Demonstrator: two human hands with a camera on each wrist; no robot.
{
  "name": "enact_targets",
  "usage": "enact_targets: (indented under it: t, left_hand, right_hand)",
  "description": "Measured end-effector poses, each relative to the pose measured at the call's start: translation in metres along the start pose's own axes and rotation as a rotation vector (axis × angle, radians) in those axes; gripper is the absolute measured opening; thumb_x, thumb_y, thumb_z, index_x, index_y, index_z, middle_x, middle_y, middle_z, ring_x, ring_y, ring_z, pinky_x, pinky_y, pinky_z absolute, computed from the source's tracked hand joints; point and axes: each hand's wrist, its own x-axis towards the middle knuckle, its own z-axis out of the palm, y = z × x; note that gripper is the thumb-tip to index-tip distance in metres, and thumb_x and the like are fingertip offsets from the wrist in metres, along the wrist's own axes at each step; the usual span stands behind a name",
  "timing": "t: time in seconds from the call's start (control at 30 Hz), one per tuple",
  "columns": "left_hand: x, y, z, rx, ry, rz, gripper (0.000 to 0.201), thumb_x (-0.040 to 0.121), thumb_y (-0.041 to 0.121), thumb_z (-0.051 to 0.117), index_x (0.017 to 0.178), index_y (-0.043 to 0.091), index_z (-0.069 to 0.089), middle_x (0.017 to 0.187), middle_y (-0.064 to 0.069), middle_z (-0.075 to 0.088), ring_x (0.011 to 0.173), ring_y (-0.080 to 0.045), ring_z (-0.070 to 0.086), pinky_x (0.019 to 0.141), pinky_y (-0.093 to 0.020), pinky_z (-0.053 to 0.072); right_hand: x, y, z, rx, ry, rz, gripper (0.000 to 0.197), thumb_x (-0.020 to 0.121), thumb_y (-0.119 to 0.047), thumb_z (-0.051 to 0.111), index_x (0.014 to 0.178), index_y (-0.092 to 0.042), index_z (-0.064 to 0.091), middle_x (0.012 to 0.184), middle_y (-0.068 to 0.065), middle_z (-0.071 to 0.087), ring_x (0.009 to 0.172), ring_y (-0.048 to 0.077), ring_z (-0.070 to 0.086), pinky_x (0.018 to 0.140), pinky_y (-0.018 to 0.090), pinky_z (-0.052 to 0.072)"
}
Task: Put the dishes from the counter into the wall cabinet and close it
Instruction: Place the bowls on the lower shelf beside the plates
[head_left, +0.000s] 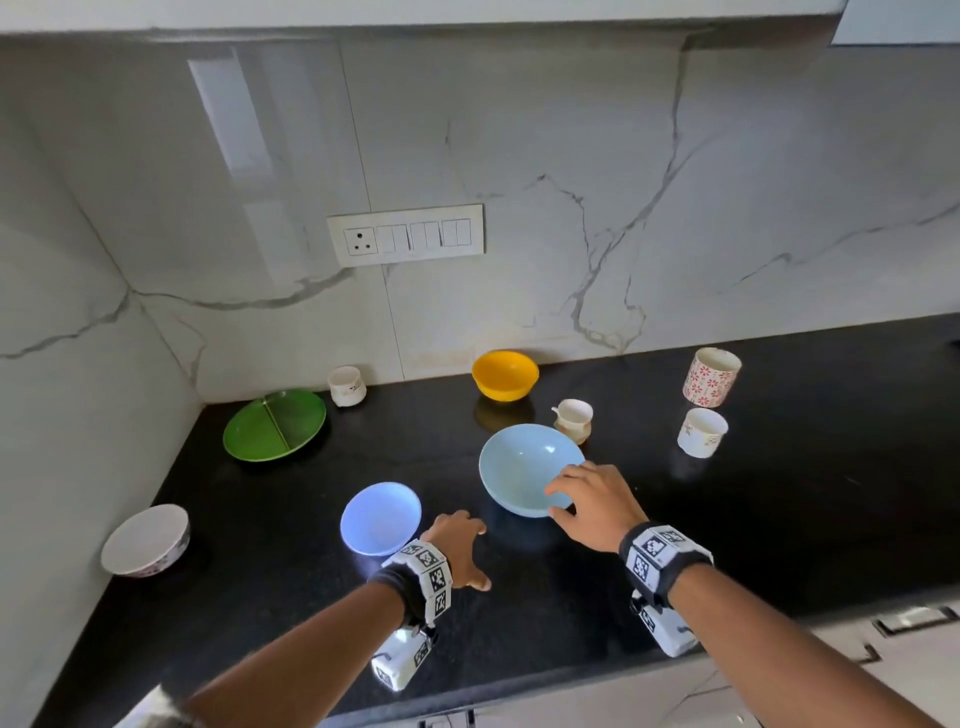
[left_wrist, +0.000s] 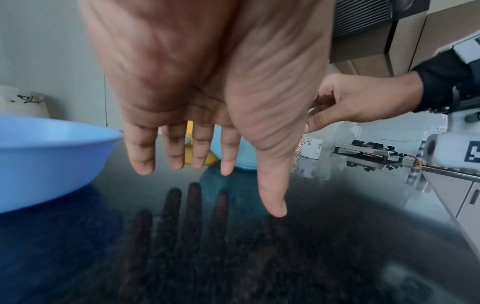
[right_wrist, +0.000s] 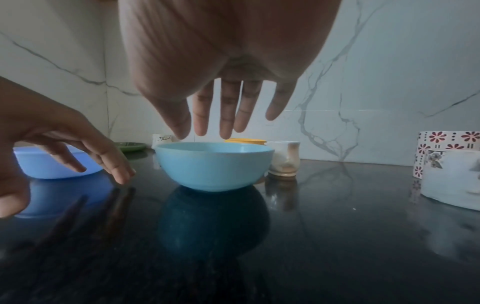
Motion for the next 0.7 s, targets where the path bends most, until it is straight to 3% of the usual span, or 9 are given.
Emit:
enact_targets:
  t: [0.13, 0.3, 0.5, 0.7]
  left_hand:
    - [0.002, -0.007, 0.01, -0.01, -0.003, -0.001, 0.08, 0.07, 0.043, 0.083, 0.138, 0.023, 0.046, 0.134, -0.002, 0.047, 0.126, -0.03, 0.045, 0.101, -0.048, 0.046]
    - [0.004, -0.012, 0.013, -0.02, 0.012, 0.012, 0.08, 0.073, 0.045, 0.081, 0.141, 0.026, 0.044, 0.141, 0.0, 0.043, 0.13, -0.029, 0.042, 0.102, -0.047, 0.046]
    - [0.001, -0.011, 0.012, 0.009, 0.02, 0.019, 0.08, 0.074, 0.047, 0.079, 0.142, 0.027, 0.043, 0.148, -0.001, 0.039, 0.133, -0.03, 0.039, 0.104, -0.047, 0.043]
    - [-0.003, -0.012, 0.011, 0.009, 0.023, 0.022, 0.077, 0.076, 0.046, 0.078, 0.142, 0.027, 0.044, 0.15, 0.001, 0.038, 0.135, -0.028, 0.039, 0.105, -0.046, 0.042]
  right_hand:
    - [0.004, -0.002, 0.011, 0.092, -0.048, -0.041, 0.03, 0.089, -0.04, 0.061, 0.115, -0.029, 0.07, 0.113, -0.01, 0.068, 0.102, 0.012, 0.06, 0.094, 0.031, 0.048]
    - [0.009, -0.003, 0.025, 0.103, -0.1, -0.038, 0.027, 0.089, -0.038, 0.063, 0.113, -0.028, 0.07, 0.106, -0.009, 0.071, 0.096, 0.01, 0.063, 0.097, 0.032, 0.049]
    - [0.012, -0.006, 0.032, 0.025, -0.123, -0.036, 0.034, 0.091, -0.031, 0.062, 0.124, -0.03, 0.063, 0.117, -0.01, 0.067, 0.109, 0.015, 0.058, 0.104, 0.037, 0.037]
    - [0.001, -0.014, 0.031, 0.006, -0.119, -0.028, 0.027, 0.092, -0.021, 0.059, 0.116, -0.029, 0.069, 0.105, -0.006, 0.07, 0.102, 0.018, 0.06, 0.102, 0.037, 0.039]
